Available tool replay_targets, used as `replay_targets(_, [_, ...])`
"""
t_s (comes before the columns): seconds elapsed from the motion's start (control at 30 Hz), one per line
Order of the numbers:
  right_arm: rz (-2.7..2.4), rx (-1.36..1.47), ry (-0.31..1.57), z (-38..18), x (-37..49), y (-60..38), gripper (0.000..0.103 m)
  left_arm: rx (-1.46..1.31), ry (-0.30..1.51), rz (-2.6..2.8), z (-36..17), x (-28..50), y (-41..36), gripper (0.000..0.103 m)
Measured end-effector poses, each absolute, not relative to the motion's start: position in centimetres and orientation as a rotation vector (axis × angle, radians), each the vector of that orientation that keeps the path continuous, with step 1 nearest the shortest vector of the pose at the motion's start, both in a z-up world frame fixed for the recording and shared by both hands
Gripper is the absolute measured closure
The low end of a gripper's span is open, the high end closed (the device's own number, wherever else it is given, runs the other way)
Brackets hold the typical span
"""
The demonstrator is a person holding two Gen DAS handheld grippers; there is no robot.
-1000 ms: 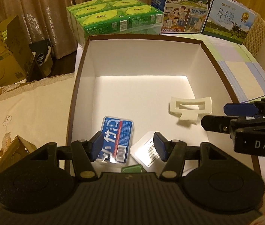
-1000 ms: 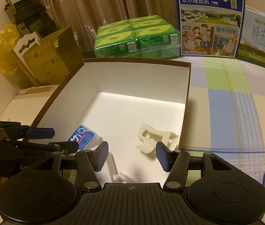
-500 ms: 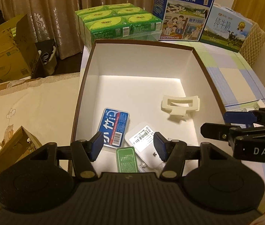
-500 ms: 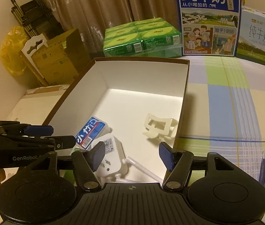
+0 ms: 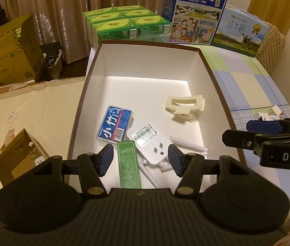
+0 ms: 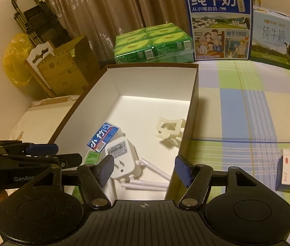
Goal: Organize rigid objects
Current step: 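Withdraw both open tools from the brown box, then move both open tools toward the items lying on the table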
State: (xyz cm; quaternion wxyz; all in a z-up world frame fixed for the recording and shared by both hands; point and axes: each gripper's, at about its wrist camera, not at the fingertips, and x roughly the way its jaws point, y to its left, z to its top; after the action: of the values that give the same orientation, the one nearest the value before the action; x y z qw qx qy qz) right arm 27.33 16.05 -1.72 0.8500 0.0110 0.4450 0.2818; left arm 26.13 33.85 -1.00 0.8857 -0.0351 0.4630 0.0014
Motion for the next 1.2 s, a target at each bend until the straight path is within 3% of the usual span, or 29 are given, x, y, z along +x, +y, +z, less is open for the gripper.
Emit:
replay_targets(0.6, [0.602,0.055,0.961,-1.0,22.6,10.0,0.040,-0.060,0.940,-0.032,0.5,20.8,28.1,0.048])
replay_targets(1.2, [0.538,0.118,0.992,-1.3,20.1,-1.0,0.040,-0.034,0.960,-0.155,0.5,19.1,17.3,0.048])
